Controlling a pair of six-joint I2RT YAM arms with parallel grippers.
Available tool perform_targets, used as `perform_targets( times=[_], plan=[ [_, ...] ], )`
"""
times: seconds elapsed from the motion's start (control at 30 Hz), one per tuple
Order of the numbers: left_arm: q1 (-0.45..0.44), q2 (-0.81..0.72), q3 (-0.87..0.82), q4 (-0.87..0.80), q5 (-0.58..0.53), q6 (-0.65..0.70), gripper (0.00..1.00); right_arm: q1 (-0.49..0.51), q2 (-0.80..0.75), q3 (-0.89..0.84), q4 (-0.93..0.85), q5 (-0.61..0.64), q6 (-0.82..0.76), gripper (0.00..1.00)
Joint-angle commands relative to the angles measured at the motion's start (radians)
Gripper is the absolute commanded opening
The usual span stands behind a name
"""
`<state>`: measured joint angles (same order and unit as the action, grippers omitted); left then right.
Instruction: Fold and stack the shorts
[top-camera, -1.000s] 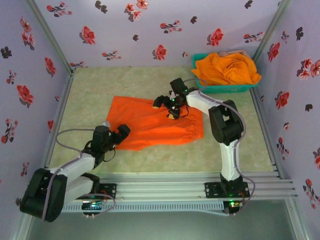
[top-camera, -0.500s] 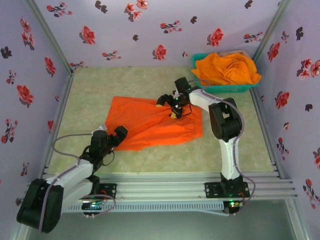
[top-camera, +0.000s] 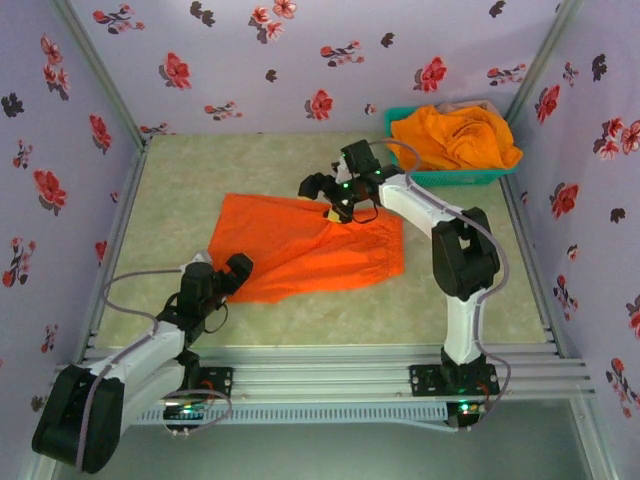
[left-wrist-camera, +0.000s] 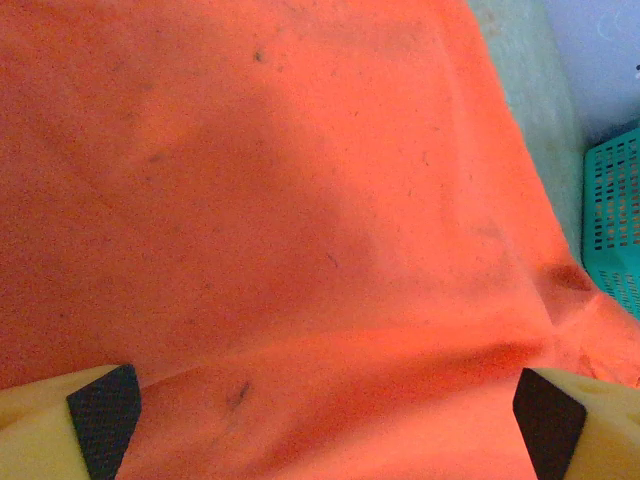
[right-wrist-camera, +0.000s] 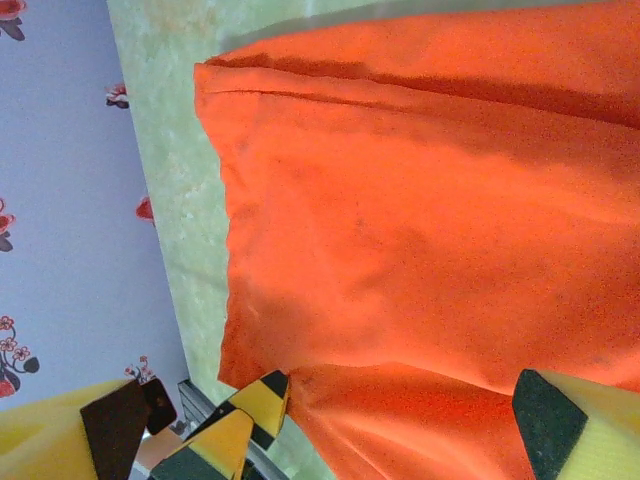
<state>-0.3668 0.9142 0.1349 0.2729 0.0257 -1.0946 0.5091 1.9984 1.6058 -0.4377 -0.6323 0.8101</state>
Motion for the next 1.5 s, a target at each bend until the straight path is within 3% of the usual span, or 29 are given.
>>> perform_targets(
  times=[0.0,0.73,1.0,1.2,1.47],
  plan=[
    [-0.003,0.028,-0.031,-0.135,-0.051,-0.007,0.99,-0.007,0.084,0.076,-0.079,0.010,-0.033,0.96],
    [-0.004,0.027,-0.047,-0.136,-0.053,-0.019,0.99,-0.081,0.360,0.300,-0.147,0.060,-0.069,0.96],
    [-0.003,0.030,-0.048,-0.138,-0.054,-0.024,0.99,-0.103,0.390,0.317,-0.111,0.062,-0.044,0.96],
    [-0.002,0.018,-0.028,-0.147,-0.051,-0.005,0.99,-0.097,0.310,0.329,-0.099,0.058,-0.054,0.96],
    [-0.001,-0.110,0.154,-0.305,-0.049,0.089,1.00,-0.064,-0.027,0.179,-0.105,0.192,-0.189,0.96]
  ],
)
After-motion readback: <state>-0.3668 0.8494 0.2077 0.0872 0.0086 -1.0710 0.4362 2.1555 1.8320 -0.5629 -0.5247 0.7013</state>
